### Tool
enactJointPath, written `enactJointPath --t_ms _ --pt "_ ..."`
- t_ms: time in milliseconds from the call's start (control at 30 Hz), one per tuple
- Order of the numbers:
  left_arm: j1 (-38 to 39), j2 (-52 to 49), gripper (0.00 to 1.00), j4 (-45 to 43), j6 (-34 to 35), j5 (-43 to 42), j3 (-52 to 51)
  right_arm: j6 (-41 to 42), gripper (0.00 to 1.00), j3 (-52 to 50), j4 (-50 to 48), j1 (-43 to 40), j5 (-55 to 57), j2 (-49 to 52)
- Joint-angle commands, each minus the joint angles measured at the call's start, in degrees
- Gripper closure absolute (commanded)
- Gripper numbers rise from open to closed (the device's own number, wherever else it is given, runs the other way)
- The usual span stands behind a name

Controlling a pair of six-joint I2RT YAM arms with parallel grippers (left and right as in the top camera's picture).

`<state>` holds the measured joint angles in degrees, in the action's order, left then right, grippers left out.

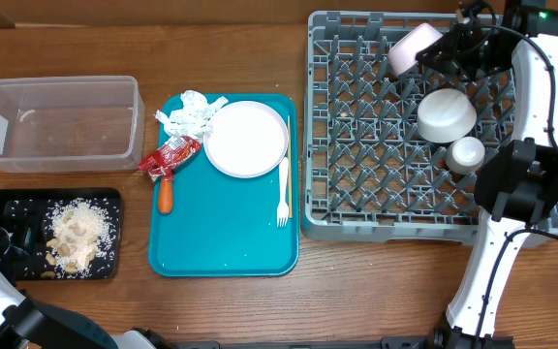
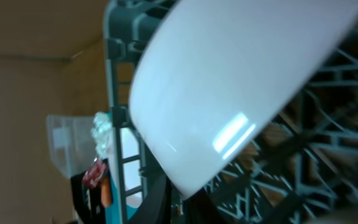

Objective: Sort waste into correct bins and load items into the dishwasher rack
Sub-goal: 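Move the right gripper back left toward the teal tray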

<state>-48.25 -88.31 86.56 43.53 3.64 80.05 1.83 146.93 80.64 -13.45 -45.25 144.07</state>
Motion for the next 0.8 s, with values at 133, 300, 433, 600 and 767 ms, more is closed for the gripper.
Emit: enactJointPath --t_ms 133,300,433,600,767 --pt "0.3 -0.3 0.0 0.3 0.4 -0.6 0.3 12.2 0.48 12.3 10.3 -1.6 26.8 -7.1" --pt "0.3 -0.3 0.0 0.6 0.4 -0.7 0.3 12.9 0.16 19.4 16.4 -1.4 26.8 -10.2" --pt "0.3 -0.3 0.0 2.0 0.4 -0.7 0.3 13.2 0.11 19.4 16.4 1.4 26.6 -16.4" --pt "0.3 -0.3 0.0 4.6 0.2 -5.4 0.3 12.8 0.02 19.3 16.4 12.2 25.9 -23.1" --pt "0.3 -0.3 0.0 5.3 0.2 -6.0 0.3 11.3 0.0 15.6 16.4 31.6 30.4 -23.8"
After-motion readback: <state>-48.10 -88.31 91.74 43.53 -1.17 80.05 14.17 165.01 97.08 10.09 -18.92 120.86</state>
